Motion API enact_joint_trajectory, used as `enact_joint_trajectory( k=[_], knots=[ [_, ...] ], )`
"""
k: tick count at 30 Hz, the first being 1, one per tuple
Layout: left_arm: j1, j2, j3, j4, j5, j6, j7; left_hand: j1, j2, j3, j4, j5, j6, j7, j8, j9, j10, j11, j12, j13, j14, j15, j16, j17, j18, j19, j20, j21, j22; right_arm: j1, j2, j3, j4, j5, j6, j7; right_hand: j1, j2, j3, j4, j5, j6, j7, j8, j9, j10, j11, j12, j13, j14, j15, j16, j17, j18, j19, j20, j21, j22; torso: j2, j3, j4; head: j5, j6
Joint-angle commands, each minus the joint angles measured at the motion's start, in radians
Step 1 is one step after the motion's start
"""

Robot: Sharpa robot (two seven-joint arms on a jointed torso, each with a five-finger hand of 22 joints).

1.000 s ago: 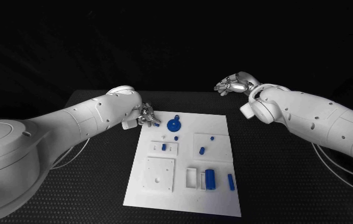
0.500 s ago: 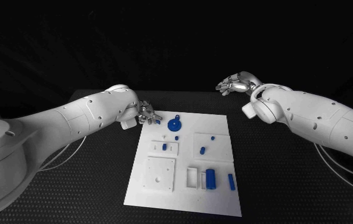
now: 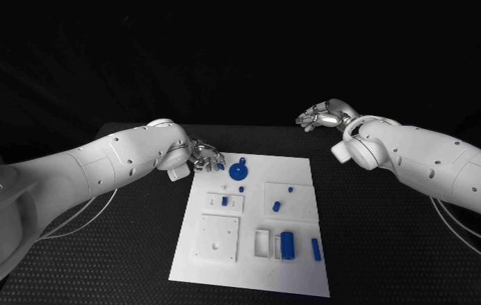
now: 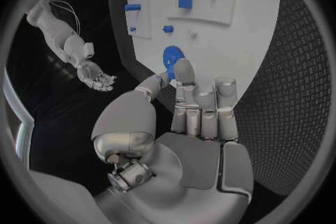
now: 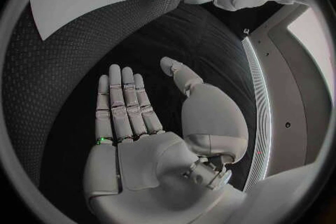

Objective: Assemble the parts on the task board

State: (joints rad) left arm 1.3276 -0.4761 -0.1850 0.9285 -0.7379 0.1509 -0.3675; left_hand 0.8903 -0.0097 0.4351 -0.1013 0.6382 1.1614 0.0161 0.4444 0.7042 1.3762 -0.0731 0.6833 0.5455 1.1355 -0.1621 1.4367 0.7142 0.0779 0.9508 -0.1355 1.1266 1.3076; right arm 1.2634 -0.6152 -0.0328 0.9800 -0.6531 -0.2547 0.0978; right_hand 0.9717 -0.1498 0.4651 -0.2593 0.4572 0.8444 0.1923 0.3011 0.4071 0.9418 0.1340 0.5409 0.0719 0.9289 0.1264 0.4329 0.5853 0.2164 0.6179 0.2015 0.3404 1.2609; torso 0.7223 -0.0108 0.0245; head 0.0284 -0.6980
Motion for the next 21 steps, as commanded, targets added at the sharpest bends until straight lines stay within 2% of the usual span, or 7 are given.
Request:
enact_joint_trajectory(
  k=[1, 5, 10, 14, 17, 21],
  knots=[
    [0.001, -0.017, 0.000, 0.034, -0.017, -0.031, 0.004, -0.004, -0.002, 0.179, -0.180, 0.005, 0.007, 0.001, 0.001, 0.001, 0.009, 0.001, 0.003, 0.001, 0.015, -0.011, 0.004, -0.001, 0.001, 0.006, -0.112, 0.003, 0.009, 0.000, -0.003, 0.000, 0.004, 0.004, 0.007, 0.006, -0.002, 0.005, -0.003, 0.003, 0.004, -0.008, 0.000, 0.004, -0.002, 0.007, 0.000, -0.004, -0.001, -0.005, -0.001, -0.007, 0.002, -0.015, -0.003, 0.002, -0.005, 0.001, 0.000, 0.0001, 0.0000, 0.000, -0.001],
    [0.001, -0.041, -0.003, 0.076, -0.059, -0.044, 0.005, -0.004, -0.003, 0.180, -0.181, 0.005, 0.008, 0.001, 0.001, 0.002, 0.009, 0.001, 0.003, 0.001, 0.015, -0.012, 0.004, -0.001, 0.002, 0.006, -0.112, 0.003, 0.009, 0.000, -0.007, 0.000, 0.007, 0.005, 0.006, 0.007, -0.002, 0.005, -0.003, 0.003, 0.004, -0.008, 0.000, 0.004, -0.002, 0.007, 0.000, -0.004, -0.001, -0.005, -0.001, -0.007, 0.002, -0.015, -0.003, 0.002, -0.006, 0.001, 0.001, -0.0004, 0.0001, -0.001, -0.003],
    [0.001, -0.074, -0.006, 0.140, -0.161, -0.064, 0.010, -0.002, -0.005, 0.182, -0.180, 0.001, 0.008, 0.002, 0.000, 0.002, 0.009, 0.000, 0.001, 0.001, 0.016, -0.012, 0.004, -0.002, 0.002, 0.008, -0.113, 0.003, 0.009, 0.000, -0.013, 0.000, 0.013, 0.006, 0.005, 0.007, -0.002, 0.005, -0.003, 0.003, 0.004, -0.008, 0.000, 0.004, -0.002, 0.007, 0.000, -0.004, -0.001, -0.005, -0.001, -0.007, 0.002, -0.015, -0.003, 0.002, -0.006, 0.002, 0.001, -0.0009, 0.0007, 0.000, -0.006],
    [0.001, -0.106, -0.025, 0.187, -0.193, -0.063, 0.004, 0.000, -0.008, 0.184, -0.179, -0.001, 0.008, 0.001, 0.000, 0.003, 0.010, 0.000, 0.001, 0.001, 0.018, -0.013, 0.004, -0.002, 0.002, 0.009, -0.113, 0.003, 0.009, 0.000, -0.018, 0.000, 0.017, 0.006, 0.004, 0.007, -0.002, 0.005, -0.003, 0.004, 0.004, -0.008, 0.000, 0.004, -0.002, 0.007, 0.000, -0.004, -0.001, -0.005, -0.001, -0.007, 0.002, -0.014, -0.003, 0.002, -0.006, 0.002, 0.000, -0.0008, 0.0014, -0.001, -0.008],
    [0.001, -0.129, -0.030, 0.221, -0.218, -0.044, -0.005, 0.002, -0.011, 0.185, -0.178, -0.003, 0.009, 0.001, 0.000, 0.003, 0.010, -0.001, 0.000, 0.001, 0.018, -0.013, 0.004, -0.003, 0.002, 0.011, -0.113, 0.003, 0.008, -0.001, -0.019, 0.000, 0.018, 0.006, 0.003, 0.007, -0.001, 0.005, -0.003, 0.004, 0.004, -0.008, 0.000, 0.004, -0.002, 0.007, 0.000, -0.004, -0.001, -0.005, -0.001, -0.007, 0.002, -0.014, -0.003, 0.002, -0.007, 0.002, 0.000, -0.0003, 0.0011, 0.000, -0.010],
    [0.001, -0.148, -0.032, 0.250, -0.257, -0.038, -0.013, 0.006, -0.016, 0.187, -0.177, -0.007, 0.010, 0.001, -0.001, 0.004, 0.012, -0.001, -0.001, 0.001, 0.020, -0.014, 0.004, -0.004, 0.003, 0.012, -0.114, 0.003, 0.008, -0.002, -0.022, 0.000, 0.019, 0.006, 0.003, 0.007, -0.001, 0.005, -0.003, 0.004, 0.005, -0.008, 0.000, 0.004, -0.002, 0.007, 0.000, -0.004, -0.001, -0.005, -0.001, -0.007, 0.003, -0.014, -0.003, 0.002, -0.007, 0.003, 0.000, -0.0011, 0.0003, 0.002, -0.009]
  ],
)
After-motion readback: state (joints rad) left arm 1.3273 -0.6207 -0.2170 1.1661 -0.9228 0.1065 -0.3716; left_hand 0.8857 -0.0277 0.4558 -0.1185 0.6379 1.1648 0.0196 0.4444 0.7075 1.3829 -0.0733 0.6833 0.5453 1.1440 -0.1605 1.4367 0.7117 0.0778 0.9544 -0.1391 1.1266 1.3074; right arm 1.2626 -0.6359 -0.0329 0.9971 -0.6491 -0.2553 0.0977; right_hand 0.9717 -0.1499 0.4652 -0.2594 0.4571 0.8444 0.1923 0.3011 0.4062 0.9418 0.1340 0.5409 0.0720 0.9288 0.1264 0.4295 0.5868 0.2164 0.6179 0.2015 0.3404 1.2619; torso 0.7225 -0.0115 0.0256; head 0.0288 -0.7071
